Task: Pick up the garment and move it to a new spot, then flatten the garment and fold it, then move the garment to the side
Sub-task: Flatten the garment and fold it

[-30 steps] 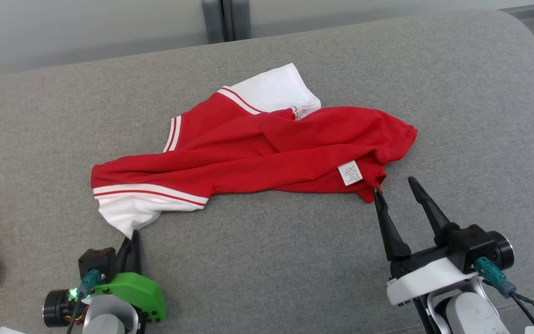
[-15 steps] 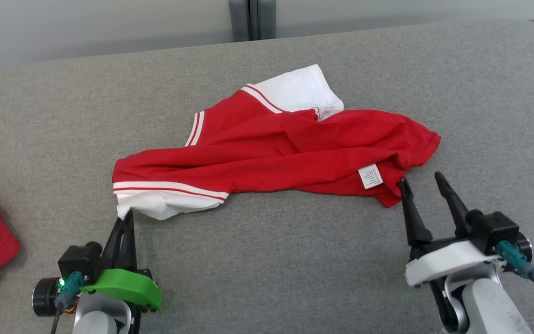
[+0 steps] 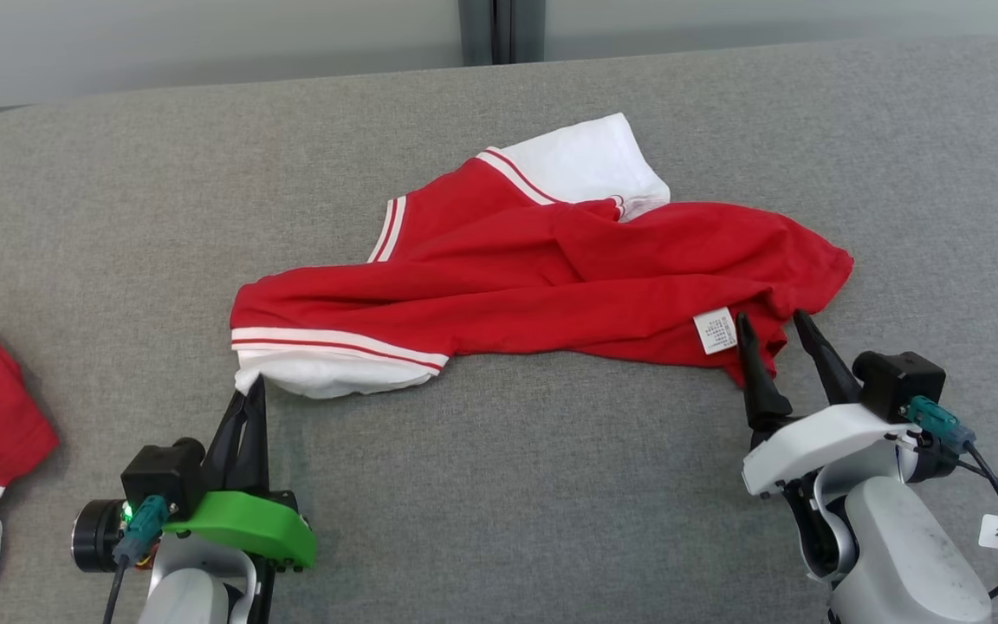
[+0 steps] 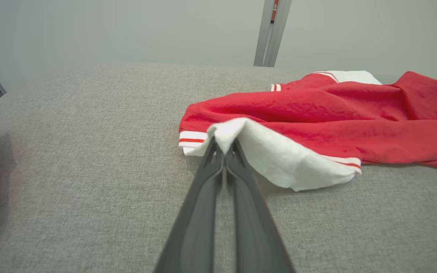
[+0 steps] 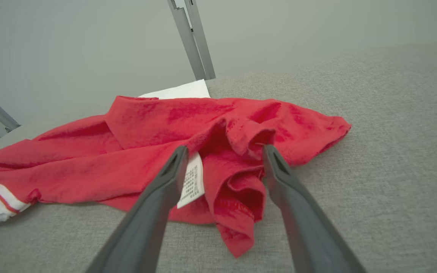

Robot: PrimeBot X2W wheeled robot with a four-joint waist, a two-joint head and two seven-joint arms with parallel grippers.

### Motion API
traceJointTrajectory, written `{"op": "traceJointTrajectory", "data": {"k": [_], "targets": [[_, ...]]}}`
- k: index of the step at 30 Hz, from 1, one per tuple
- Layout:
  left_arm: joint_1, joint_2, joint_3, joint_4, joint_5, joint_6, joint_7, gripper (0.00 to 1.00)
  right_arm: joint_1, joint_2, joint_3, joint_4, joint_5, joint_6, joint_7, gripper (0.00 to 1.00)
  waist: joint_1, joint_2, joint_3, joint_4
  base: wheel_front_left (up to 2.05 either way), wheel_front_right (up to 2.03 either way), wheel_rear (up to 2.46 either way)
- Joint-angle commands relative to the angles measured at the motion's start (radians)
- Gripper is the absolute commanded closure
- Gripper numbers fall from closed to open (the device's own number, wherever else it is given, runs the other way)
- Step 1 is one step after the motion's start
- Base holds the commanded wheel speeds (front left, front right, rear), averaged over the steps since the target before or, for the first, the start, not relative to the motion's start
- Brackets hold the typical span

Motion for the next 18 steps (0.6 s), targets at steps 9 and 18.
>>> {"op": "traceJointTrajectory", "data": {"k": [9,18], "targets": [[-0.023,-0.001,0.001,0.000,0.019,-0.014,0.000,1.00,-0.044,-0.029,0.033,0.034,0.003,0.000,0.000,1.00,0.0000,0.0000,-0.001,0.018,0.00,0.00,0.00],[-0.008,-0.003,0.002,-0.050,0.004,-0.026,0.000,1.00,-0.011,-0.060,-0.001,-0.064,-0.011,0.000,0.000,1.00,0.0000,0.0000,-0.020,0.012,0.00,0.00,0.00]]}}
